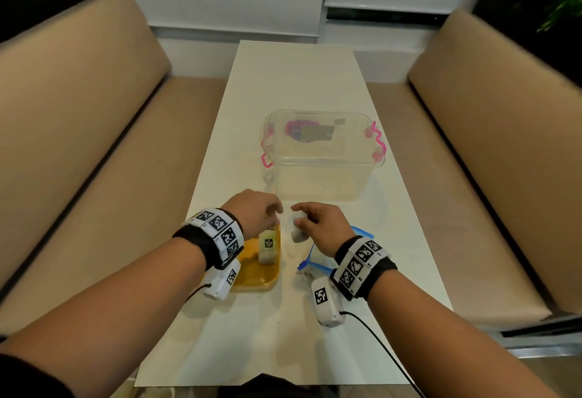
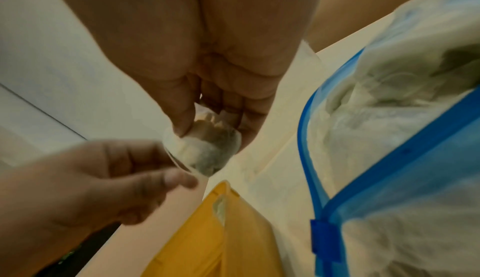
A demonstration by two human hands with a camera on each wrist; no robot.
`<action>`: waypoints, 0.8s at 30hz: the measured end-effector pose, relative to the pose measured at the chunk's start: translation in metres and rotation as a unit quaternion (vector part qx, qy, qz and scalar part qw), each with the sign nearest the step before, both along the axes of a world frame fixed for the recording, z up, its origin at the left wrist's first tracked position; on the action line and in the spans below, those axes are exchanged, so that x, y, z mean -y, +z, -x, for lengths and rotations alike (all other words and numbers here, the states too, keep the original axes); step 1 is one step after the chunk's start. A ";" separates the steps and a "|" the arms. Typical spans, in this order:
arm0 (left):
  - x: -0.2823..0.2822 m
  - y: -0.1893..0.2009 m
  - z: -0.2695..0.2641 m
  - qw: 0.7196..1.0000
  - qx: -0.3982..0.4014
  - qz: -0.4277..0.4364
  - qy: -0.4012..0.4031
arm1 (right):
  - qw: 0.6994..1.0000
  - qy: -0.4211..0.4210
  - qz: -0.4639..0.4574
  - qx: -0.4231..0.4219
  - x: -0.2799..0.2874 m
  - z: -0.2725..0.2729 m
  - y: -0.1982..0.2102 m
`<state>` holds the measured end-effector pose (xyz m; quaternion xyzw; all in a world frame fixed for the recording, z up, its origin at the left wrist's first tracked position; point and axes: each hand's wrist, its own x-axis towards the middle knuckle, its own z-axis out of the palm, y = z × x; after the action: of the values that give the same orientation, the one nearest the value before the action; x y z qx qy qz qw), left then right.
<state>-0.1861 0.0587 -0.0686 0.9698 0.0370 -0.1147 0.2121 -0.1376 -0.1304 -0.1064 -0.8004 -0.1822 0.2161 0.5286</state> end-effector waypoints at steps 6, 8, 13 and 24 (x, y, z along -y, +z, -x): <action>0.001 0.021 0.008 0.992 0.093 0.055 -0.062 | 0.999 0.038 -0.020 -0.019 -0.013 0.002 0.004; -0.001 0.022 0.010 0.991 0.106 0.044 -0.072 | 0.997 0.057 -0.037 -0.041 -0.020 0.006 0.008; -0.006 0.024 0.015 0.993 0.096 0.049 -0.055 | 0.985 0.019 -0.067 -0.158 -0.031 0.008 0.015; -0.013 0.028 0.018 0.995 0.078 0.059 0.020 | 0.991 0.036 0.072 0.104 -0.036 0.006 0.010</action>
<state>-0.2039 0.0717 -0.0406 0.9607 0.0325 -0.0361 0.2733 -0.1437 -0.0939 -0.0961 -0.8473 -0.2493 0.1628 0.4398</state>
